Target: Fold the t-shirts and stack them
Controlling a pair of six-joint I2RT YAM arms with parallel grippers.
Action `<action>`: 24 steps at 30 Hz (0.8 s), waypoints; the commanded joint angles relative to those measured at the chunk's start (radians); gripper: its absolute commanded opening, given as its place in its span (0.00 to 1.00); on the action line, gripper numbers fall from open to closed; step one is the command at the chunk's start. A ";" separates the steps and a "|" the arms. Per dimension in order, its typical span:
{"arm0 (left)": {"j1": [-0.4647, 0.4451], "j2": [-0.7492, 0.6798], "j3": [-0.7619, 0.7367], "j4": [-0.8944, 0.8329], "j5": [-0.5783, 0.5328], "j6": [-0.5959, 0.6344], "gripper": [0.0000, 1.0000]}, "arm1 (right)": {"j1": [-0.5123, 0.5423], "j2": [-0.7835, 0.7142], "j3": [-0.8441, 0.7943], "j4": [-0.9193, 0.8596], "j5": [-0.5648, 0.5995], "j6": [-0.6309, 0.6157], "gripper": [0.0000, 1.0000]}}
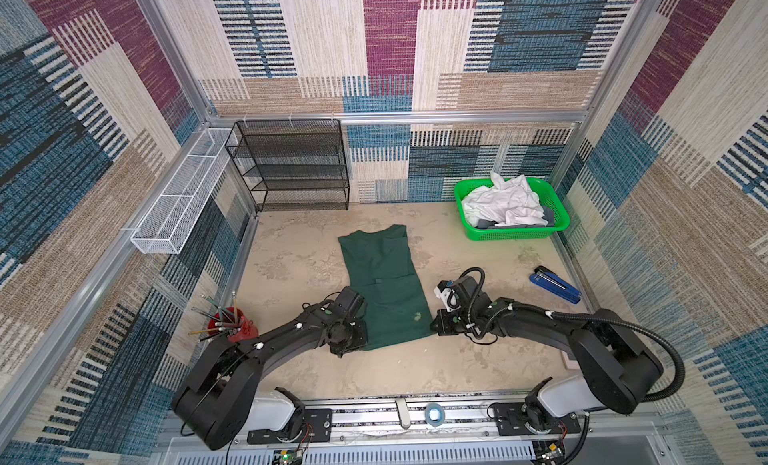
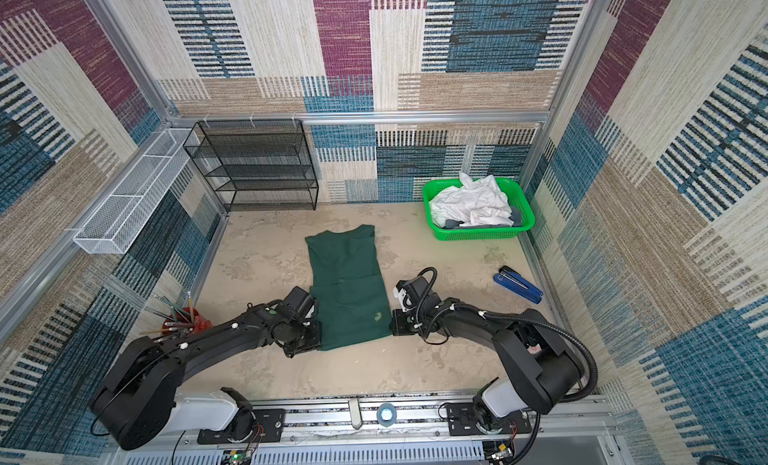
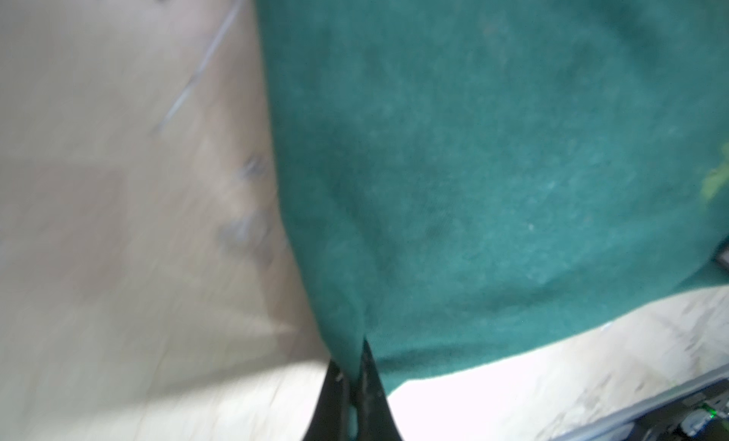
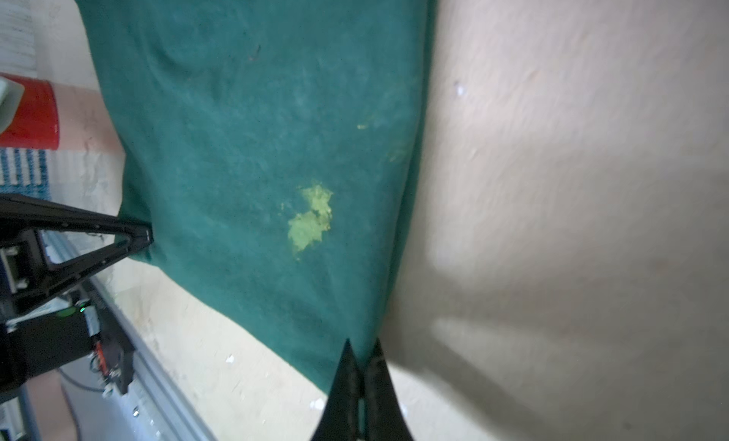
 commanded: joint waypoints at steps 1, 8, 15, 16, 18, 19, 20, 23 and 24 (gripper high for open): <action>-0.003 -0.093 0.039 -0.147 -0.129 -0.011 0.20 | -0.001 -0.057 0.039 -0.097 0.106 0.024 0.27; 0.044 -0.125 0.130 0.090 -0.215 0.092 0.27 | 0.001 0.082 0.299 -0.043 0.040 -0.055 0.31; 0.109 0.109 0.213 0.284 -0.149 0.132 0.27 | 0.004 0.305 0.443 0.122 -0.059 -0.035 0.30; 0.120 0.146 0.216 0.317 -0.141 0.134 0.27 | 0.005 0.334 0.458 0.141 -0.073 -0.032 0.30; 0.145 0.207 0.222 0.365 -0.125 0.136 0.27 | 0.005 0.383 0.479 0.177 -0.080 -0.022 0.30; 0.158 0.238 0.225 0.387 -0.120 0.131 0.26 | 0.005 0.408 0.494 0.186 -0.080 -0.021 0.30; 0.171 0.265 0.228 0.401 -0.103 0.124 0.26 | 0.005 0.430 0.503 0.196 -0.080 -0.019 0.30; 0.195 0.326 0.226 0.445 -0.089 0.119 0.25 | 0.005 0.491 0.522 0.204 -0.058 -0.020 0.30; 0.200 0.340 0.222 0.461 -0.090 0.121 0.25 | 0.004 0.508 0.524 0.204 -0.038 -0.021 0.30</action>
